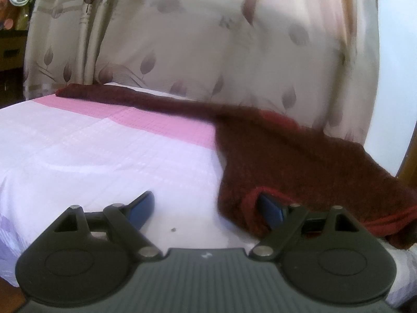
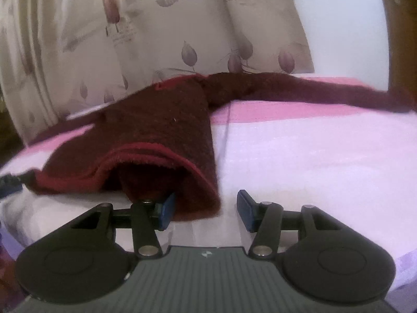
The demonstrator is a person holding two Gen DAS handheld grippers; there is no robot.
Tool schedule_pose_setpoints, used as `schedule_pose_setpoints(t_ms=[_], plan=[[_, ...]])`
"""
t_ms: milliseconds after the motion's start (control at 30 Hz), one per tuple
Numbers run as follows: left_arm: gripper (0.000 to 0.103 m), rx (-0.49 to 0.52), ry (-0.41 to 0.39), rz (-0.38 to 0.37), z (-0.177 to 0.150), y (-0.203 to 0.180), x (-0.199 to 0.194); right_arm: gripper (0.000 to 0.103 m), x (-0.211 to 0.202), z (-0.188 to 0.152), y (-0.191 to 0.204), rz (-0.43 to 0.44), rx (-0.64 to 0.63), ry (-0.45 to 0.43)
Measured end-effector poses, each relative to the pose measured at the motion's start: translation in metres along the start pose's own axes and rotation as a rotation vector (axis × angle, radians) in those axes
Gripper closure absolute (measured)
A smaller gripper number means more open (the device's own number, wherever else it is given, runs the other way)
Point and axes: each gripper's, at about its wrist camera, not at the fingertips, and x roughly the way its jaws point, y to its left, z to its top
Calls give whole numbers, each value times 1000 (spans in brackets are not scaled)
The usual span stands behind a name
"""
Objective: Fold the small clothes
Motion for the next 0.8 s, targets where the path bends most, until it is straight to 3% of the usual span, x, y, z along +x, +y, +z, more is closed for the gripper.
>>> schedule_pose_setpoints(t_ms=[33, 100, 133, 200, 267, 333, 367, 400, 533, 567, 633, 733, 767, 800], plan=[[16, 2, -1, -2, 0, -1, 0, 50, 5, -1, 5, 13, -9, -8], [16, 11, -4, -8, -2, -3, -1, 76, 13, -2, 16, 59, -34, -11], [16, 16, -5, -9, -2, -3, -1, 84, 20, -3, 23, 60, -79, -11], [16, 36, -10, -12, -3, -5, -1, 91, 21, 0, 29, 58, -132, -9], [16, 61, -10, -11, -1, -5, -1, 92, 11, 8, 32, 25, -223, -36], [29, 65, -12, -16, 2, -4, -1, 92, -9, 21, 39, -68, -431, -111], [41, 69, -4, -36, 5, -4, -1, 93, -22, 28, 42, -107, -520, -150], [44, 76, 2, -48, 6, -4, -1, 93, -37, 38, 44, -146, -603, -188], [44, 109, -28, -59, 8, -8, -8, 94, -77, 61, 47, -229, -823, -223], [44, 129, -36, -68, 7, -11, -10, 94, -80, 61, 47, -223, -834, -201], [44, 172, -53, -88, 2, -16, -14, 95, -74, 52, 42, -171, -809, -70], [42, 228, -29, -86, -6, -22, -12, 95, -61, 28, 24, -109, -692, -2], [41, 236, -20, -81, -8, -23, -10, 91, -59, 22, 19, -102, -653, -11], [41, 237, -15, -78, -8, -22, -8, 79, -58, 16, 14, -111, -609, -27]])
